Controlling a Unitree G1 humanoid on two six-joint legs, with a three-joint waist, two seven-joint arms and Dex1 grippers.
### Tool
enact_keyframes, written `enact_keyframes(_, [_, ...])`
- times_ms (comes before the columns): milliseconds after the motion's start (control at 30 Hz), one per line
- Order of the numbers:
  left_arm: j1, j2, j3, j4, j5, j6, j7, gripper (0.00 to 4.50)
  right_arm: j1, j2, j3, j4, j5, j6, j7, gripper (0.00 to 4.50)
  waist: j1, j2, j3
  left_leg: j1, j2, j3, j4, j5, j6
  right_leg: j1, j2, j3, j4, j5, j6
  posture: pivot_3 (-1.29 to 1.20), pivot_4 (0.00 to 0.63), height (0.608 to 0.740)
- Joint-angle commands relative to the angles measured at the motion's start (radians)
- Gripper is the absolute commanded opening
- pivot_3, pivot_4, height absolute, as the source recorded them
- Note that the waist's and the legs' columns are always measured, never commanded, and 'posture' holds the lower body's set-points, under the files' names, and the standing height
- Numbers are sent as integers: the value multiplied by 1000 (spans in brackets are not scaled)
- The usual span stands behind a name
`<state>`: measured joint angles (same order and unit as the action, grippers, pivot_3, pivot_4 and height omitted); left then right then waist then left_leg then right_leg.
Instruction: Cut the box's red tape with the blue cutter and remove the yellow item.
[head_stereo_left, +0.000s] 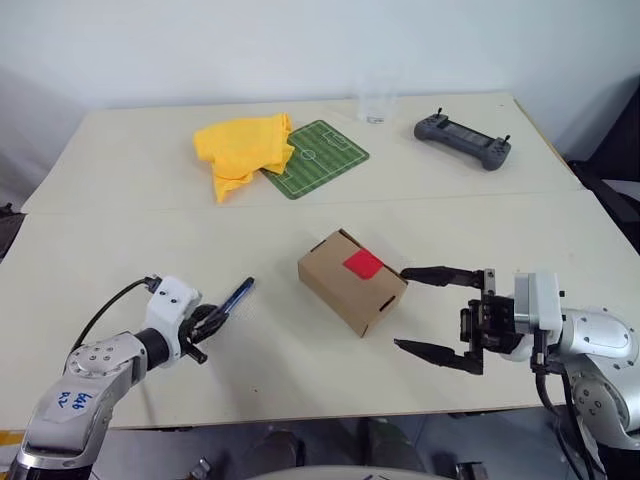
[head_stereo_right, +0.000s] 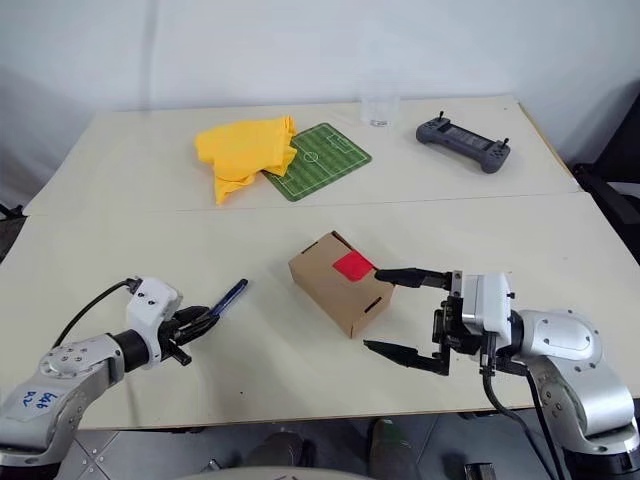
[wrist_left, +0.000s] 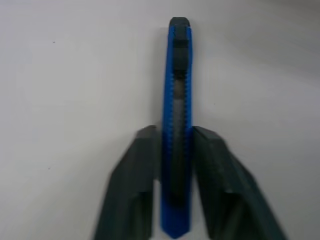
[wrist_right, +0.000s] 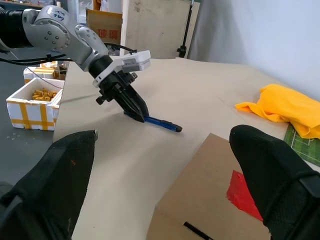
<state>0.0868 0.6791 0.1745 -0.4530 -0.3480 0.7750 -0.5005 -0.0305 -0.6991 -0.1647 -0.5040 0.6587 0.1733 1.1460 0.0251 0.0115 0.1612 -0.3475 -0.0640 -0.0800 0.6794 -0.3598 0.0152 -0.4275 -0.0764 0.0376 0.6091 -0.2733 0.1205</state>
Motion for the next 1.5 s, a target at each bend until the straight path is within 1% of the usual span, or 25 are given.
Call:
enact_keyframes(33, [28, 3, -50, 47, 22, 11, -18, 421, 3, -14, -31, -36, 9, -22, -2, 4500, 0, 0, 0, 0, 0, 0, 0, 0, 0, 0, 0, 0, 0, 0, 0, 0, 150, 740])
enact_keyframes(333, [25, 9, -53, 58, 26, -30, -37, 421, 17, -18, -31, -33, 5, -28, -4, 4500, 1, 0, 0, 1, 0, 0, 0, 0, 1, 1, 0, 0, 0, 0, 0, 0, 150, 740])
enact_keyframes(533, [15, 35, -44, 97, 29, -125, -106, 421, 19, -27, -39, -37, 14, -23, -11, 4500, 1, 0, 0, 1, 0, 0, -1, -1, 1, 1, 0, 0, 0, 0, 0, 0, 150, 740])
enact_keyframes(567, [1, 61, -33, 104, 16, -215, -188, 421, 15, -38, -47, -51, 29, 0, -24, 4500, 1, 0, 0, 1, 0, 0, -1, -1, 1, 1, 0, 0, -1, 0, 0, 0, 150, 740])
enact_keyframes(633, [-22, 161, -37, 109, 8, -432, -420, 421, 16, -73, -63, -88, 50, 75, -76, 4500, 0, -1, 1, 0, 0, 0, -1, 0, 1, 0, 0, 0, -1, 0, -1, 0, 150, 740])
enact_keyframes(700, [-37, 240, -48, 93, -33, -490, -581, 421, 29, -114, -66, -130, 24, 146, -138, 4500, 1, -3, 2, -4, 1, -1, -1, 1, -1, -4, -1, -1, -1, -1, -2, 0, 150, 740])
enact_keyframes(767, [-71, 292, -76, 66, -67, -449, -650, 421, 51, -142, -69, -172, 50, 207, -169, 4500, 3, -3, 2, -5, 1, -2, -2, 0, -1, -4, -1, -2, -3, -1, -2, 0, 150, 740])
enact_keyframes(833, [-134, 313, -160, 29, -52, -432, -694, 421, 91, -159, -78, -217, 93, 251, -178, 4500, 4, -2, 2, -6, 1, -4, -4, 0, 0, -3, -1, -4, -7, -1, -2, 0, 150, 740])
enact_keyframes(900, [-211, 286, -287, -15, 4, -417, -703, 421, 143, -170, -88, -257, 102, 278, -189, 4500, 5, -2, 2, -6, 1, -4, -6, 0, 1, -3, -1, -4, -9, -1, -1, 0, 150, 740])
enact_keyframes(967, [-261, 257, -371, -51, 48, -388, -678, 421, 191, -175, -111, -300, 116, 298, -206, 4500, 2, -2, 3, -7, 0, -3, -6, -1, 2, -3, -1, -3, -8, 0, -1, 0, 150, 740])
enact_keyframes(1067, [-366, 170, -509, -48, 170, -343, -604, 421, 282, -187, -147, -348, 122, 339, -226, 4500, 2, -4, 3, -7, 0, -3, -6, -2, 3, -3, 0, -3, -8, 0, 0, 0, 150, 740])
enact_keyframes(1133, [-426, 91, -592, -48, 243, -273, -532, 421, 358, -202, -164, -371, 90, 355, -226, 4500, 4, -5, 4, -8, 0, -2, -5, -2, 4, -3, 0, -3, -8, 0, 1, 0, 150, 740])
enact_keyframes(1167, [-453, 44, -630, -49, 279, -227, -488, 421, 393, -211, -160, -374, 58, 360, -233, 4324, 5, -6, 4, -8, 0, -2, -4, -2, 4, -3, 0, -3, -8, 1, 1, 0, 150, 740])
enact_keyframes(1233, [-467, 9, -665, -81, 312, -162, -450, 421, 430, -216, -157, -392, 30, 367, -249, 3948, 4, -9, 6, -8, -1, -2, -1, -2, 5, -2, 1, -2, -7, 1, 2, 0, 150, 740])
enact_keyframes(1300, [-456, 14, -685, -126, 339, -117, -433, 421, 435, -212, -142, -411, 14, 376, -278, 3293, -3, -13, 9, -8, 0, -1, 0, -2, 5, -2, 1, -1, -6, 1, 3, 0, 150, 740])
enact_keyframes(1333, [-450, 21, -697, -146, 351, -103, -429, 421, 431, -209, -129, -419, 7, 382, -293, 2897, -5, -14, 9, -7, 0, 0, 0, -2, 4, -2, 1, 0, -6, 1, 3, 0, 150, 740])
enact_keyframes(1500, [-458, 32, -731, -209, 364, 25, -411, 421, 357, -225, -6, -403, -55, 440, -353, 1200, 1, -15, 10, -4, 1, -1, 0, -1, 2, -2, 2, -1, -4, 1, 2, 0, 150, 740])
